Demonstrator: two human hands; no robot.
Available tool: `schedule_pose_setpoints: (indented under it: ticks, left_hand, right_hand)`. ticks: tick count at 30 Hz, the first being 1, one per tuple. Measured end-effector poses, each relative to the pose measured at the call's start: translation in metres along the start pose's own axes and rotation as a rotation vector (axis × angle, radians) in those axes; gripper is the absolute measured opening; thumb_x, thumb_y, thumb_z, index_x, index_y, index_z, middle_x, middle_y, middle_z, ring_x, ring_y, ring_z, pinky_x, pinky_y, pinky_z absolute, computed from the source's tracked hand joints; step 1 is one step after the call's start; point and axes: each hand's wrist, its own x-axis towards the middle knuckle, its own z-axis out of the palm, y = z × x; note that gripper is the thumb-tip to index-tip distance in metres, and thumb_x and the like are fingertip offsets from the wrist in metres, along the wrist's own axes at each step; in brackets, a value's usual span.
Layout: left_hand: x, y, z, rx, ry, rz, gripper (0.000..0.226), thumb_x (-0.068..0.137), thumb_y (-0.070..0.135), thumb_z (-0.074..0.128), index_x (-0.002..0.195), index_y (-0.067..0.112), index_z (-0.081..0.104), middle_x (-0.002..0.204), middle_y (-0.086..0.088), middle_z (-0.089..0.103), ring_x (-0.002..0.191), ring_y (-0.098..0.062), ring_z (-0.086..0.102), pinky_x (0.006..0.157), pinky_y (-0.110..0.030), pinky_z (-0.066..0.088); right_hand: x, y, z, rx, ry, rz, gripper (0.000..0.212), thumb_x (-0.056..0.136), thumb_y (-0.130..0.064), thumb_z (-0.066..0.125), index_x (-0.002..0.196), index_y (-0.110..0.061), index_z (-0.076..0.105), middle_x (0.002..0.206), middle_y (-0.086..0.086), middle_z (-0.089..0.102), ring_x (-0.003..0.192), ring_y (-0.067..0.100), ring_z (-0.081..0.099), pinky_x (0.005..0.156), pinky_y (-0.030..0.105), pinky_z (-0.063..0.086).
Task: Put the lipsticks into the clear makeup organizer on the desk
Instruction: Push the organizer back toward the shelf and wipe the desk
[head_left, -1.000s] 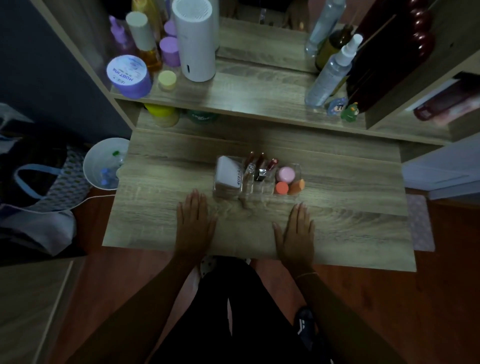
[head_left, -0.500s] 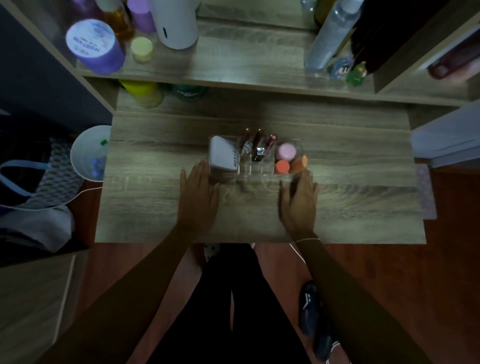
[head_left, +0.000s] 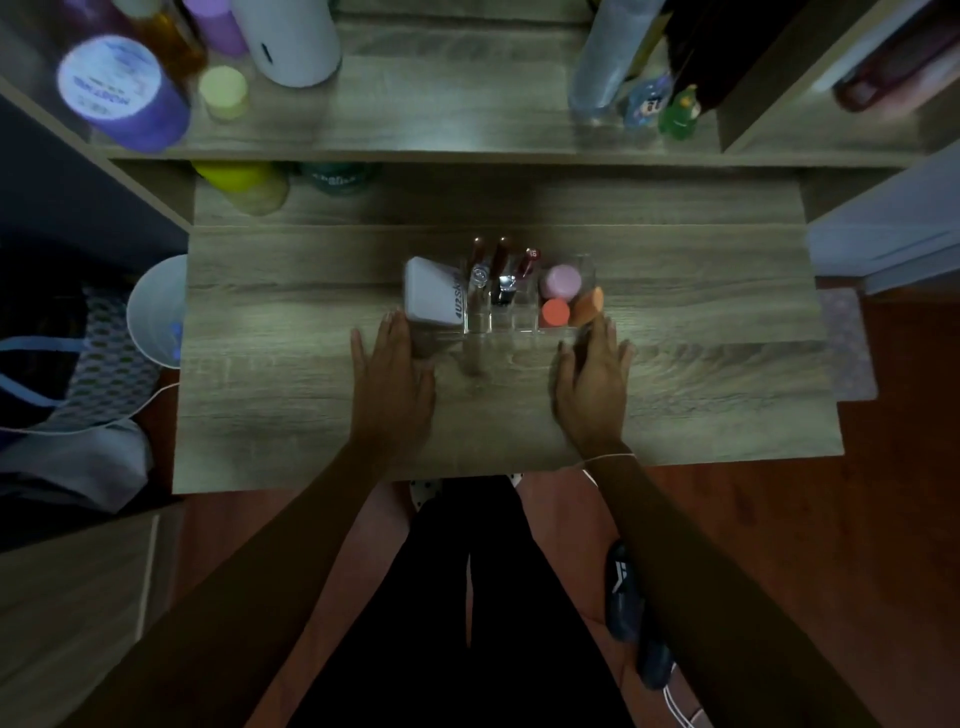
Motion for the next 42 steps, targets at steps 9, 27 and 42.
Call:
schedule_pose_setpoints:
  ticks: [9, 27, 42]
  left_hand:
    - [0.018, 0.035, 0.013, -0.017, -0.035, 0.028, 0.064, 0.093, 0.030, 0.042, 0.145, 0.002, 0.018, 0.152, -0.019, 0.030, 0.144, -0.025, 0.021, 0.118, -0.048, -0.006]
    - [0.041, 0.092, 0.041, -0.015, -0.051, 0.005, 0.063, 0.094, 0.030, 0.049, 0.144, 0.003, 0.021, 0.151, -0.018, 0.032, 0.142, -0.025, 0.024, 0.118, -0.049, 0.001]
    - [0.051, 0.120, 0.058, 0.005, -0.113, 0.033, 0.065, 0.095, 0.038, 0.045, 0.146, 0.006, 0.018, 0.152, -0.015, 0.031, 0.143, -0.023, 0.022, 0.119, -0.046, -0.005]
  right_hand:
    - [0.023, 0.027, -0.025, -0.017, 0.013, 0.023, 0.049, 0.101, -0.024, 0.043, 0.144, -0.002, 0.034, 0.152, 0.024, 0.036, 0.144, 0.042, 0.022, 0.120, 0.056, 0.015]
    - [0.058, 0.065, -0.069, -0.003, -0.034, 0.079, 0.048, 0.100, -0.024, 0.045, 0.144, -0.007, 0.037, 0.152, 0.020, 0.038, 0.144, 0.043, 0.022, 0.121, 0.053, 0.018]
    - [0.075, 0.089, -0.088, 0.064, -0.005, 0.122, 0.050, 0.101, -0.030, 0.042, 0.147, -0.013, 0.031, 0.151, 0.018, 0.040, 0.145, 0.042, 0.018, 0.118, 0.054, 0.019]
